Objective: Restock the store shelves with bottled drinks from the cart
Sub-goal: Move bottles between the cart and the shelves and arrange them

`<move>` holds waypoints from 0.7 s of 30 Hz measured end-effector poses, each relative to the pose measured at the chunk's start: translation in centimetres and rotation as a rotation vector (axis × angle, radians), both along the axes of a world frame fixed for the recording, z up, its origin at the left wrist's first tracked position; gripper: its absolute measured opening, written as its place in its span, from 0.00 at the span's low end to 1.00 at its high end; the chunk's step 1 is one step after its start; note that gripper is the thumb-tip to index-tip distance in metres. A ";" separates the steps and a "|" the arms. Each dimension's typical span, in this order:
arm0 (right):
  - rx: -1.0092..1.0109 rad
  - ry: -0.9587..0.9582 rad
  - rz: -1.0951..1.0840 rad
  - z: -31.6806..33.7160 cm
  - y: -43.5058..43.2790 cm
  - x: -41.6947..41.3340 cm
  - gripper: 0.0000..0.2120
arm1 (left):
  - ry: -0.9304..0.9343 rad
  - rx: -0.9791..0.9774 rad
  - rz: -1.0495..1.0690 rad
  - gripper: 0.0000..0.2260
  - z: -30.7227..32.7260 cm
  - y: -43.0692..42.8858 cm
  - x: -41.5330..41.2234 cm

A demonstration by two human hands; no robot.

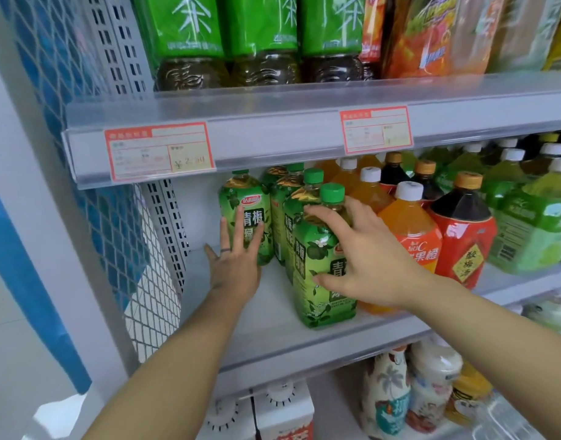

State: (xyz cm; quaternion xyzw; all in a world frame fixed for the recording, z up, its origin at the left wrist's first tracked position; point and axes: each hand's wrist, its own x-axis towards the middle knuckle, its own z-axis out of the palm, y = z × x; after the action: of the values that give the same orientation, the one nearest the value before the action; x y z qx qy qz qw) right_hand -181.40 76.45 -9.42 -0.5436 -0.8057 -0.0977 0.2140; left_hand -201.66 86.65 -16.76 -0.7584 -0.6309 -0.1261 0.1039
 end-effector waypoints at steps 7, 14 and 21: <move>-0.034 -0.011 0.034 0.2 0.2 0.1 0.46 | 0.033 -0.086 0.071 0.38 1.6 2.9 -0.4; -0.074 0.022 0.081 0.3 -0.2 0.2 0.48 | -0.070 -0.158 0.028 0.28 4.6 0.9 0.3; 0.103 0.110 0.139 -1.3 -6.0 6.7 0.21 | -0.823 0.483 -0.481 0.11 3.6 -10.8 5.7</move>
State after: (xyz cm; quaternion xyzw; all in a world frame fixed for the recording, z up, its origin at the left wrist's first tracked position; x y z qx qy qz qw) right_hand -174.68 70.48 -10.75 -0.4792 -0.8224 -0.0941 0.2920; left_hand -195.98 75.89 -13.15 -0.7240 -0.3809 -0.5750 -0.0125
